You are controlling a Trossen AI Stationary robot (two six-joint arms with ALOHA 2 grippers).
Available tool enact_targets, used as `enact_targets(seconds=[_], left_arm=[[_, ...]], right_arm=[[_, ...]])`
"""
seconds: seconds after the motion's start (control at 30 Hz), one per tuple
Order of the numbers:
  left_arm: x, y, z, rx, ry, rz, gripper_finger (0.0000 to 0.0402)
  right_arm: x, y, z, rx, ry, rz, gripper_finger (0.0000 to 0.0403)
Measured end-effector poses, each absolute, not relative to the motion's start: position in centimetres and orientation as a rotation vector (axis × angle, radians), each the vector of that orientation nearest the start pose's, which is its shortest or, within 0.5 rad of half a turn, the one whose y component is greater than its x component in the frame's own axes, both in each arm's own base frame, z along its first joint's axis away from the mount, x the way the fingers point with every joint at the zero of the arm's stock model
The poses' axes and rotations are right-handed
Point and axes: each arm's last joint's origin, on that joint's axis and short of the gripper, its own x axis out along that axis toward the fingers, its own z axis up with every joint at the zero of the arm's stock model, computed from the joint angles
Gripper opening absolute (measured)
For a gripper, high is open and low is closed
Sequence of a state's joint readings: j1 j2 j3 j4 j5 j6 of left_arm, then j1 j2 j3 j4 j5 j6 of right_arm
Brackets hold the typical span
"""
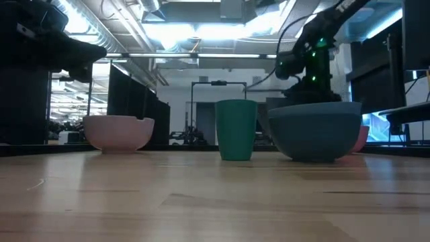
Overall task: Nest bowls inside each other
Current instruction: Stack the pink bowl on top of the light blue bowl
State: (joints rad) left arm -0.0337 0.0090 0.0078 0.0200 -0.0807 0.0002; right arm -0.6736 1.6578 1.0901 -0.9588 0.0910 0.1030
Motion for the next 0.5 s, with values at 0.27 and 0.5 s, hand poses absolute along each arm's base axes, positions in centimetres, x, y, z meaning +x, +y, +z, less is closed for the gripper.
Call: enact_targets(seconds=[0.27,0.5], left_arm=[[9.8,-0.1,16.7,-0.001,-0.019,0.047,0.0],[9.8,-0.1,16.7,-0.001,-0.019,0.047,0.0]], right_arm=[[23.0,-18.6,16.1,0.525,1.55,-0.619,0.0033],[22.3,-17.0,22.4,0.496,1.415,-0.539,0.0001]])
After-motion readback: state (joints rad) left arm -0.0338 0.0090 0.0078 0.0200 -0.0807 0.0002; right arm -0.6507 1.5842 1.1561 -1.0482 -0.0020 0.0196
